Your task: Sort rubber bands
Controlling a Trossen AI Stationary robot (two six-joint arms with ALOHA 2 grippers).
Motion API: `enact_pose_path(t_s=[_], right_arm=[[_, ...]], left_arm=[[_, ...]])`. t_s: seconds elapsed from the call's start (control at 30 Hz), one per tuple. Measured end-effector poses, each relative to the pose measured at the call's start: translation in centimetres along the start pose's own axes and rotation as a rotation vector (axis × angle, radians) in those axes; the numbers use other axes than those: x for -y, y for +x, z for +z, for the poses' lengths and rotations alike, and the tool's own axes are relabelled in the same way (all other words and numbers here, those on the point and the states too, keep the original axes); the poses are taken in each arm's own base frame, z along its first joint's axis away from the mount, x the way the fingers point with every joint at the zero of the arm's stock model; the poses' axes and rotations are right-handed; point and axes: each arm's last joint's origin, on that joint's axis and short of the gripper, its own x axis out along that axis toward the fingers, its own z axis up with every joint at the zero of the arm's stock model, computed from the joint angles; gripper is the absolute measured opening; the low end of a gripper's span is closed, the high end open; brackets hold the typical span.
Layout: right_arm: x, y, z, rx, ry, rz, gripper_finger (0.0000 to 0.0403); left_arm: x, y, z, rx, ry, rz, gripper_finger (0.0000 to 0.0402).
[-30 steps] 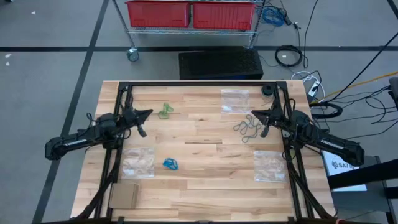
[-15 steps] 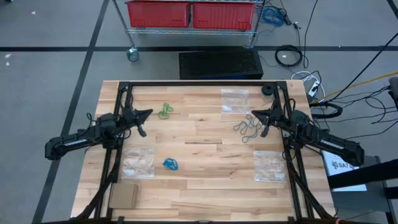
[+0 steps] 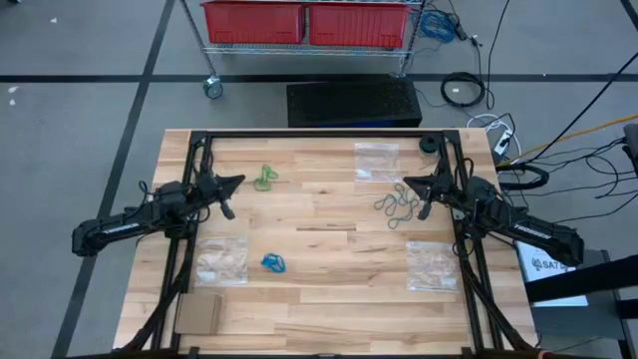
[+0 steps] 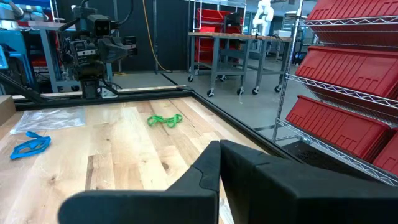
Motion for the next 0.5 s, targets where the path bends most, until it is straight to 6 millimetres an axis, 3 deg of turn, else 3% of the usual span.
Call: enact_pose_path(t_s=[0.5], right_arm=[[0.0,0.0,0.15,0.016,-0.018,-0.001,0.0]], left_arm=[[0.0,0.0,-0.01,0.0,0.0,0.0,0.0004]])
